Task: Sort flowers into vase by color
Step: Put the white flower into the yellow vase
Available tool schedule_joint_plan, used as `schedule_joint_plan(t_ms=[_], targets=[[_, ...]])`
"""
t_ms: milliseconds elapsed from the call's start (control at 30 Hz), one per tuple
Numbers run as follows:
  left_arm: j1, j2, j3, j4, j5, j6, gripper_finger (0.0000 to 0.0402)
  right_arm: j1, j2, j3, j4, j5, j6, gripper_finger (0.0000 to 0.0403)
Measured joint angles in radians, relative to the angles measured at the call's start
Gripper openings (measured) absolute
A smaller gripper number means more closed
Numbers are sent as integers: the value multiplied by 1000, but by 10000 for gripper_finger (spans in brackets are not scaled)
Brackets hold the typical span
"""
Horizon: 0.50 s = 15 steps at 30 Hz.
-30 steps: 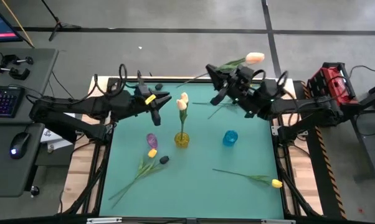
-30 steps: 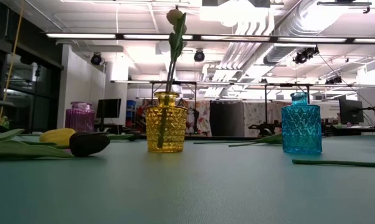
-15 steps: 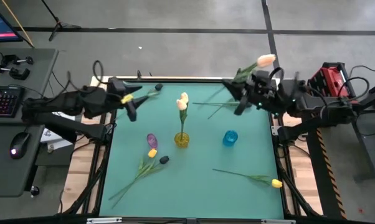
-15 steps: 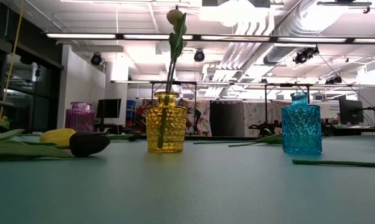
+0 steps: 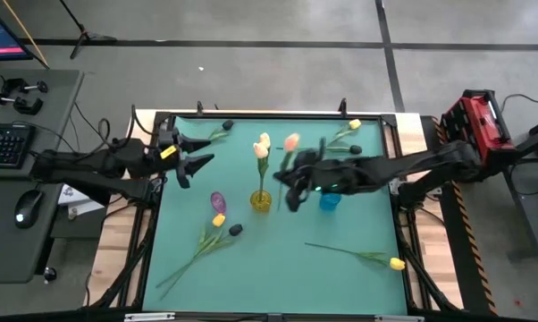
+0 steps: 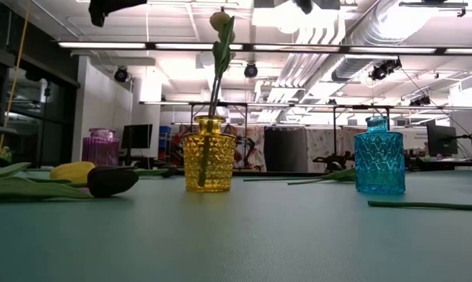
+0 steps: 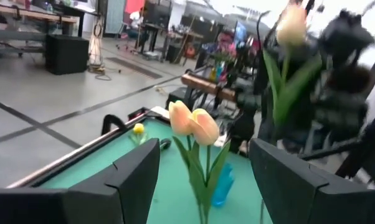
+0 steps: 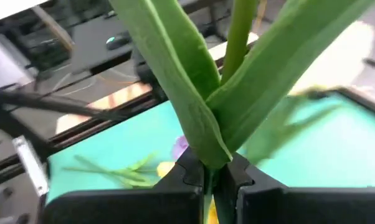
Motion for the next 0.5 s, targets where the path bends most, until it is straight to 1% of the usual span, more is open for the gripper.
schedule_joint_plan(t_ms=[33, 133, 200, 267, 367, 500], targets=[[0, -3, -12, 21, 0, -15, 236, 0, 25, 0, 39, -21, -20, 0], [0, -4, -22, 36, 0, -23, 236, -1, 90, 0, 180, -41, -99, 0], [0, -4, -22, 43, 0, -23, 236, -6, 116, 0, 236, -58, -143, 0], [0, -4, -22, 58, 0, -19, 236, -13, 129, 0, 240, -72, -172, 0], [0, -4, -22, 89, 22, 31, 236, -26, 134, 0, 218, -74, -214, 0], [0, -4, -22, 103, 39, 56, 236, -55, 129, 0, 235, -85, -266, 0]])
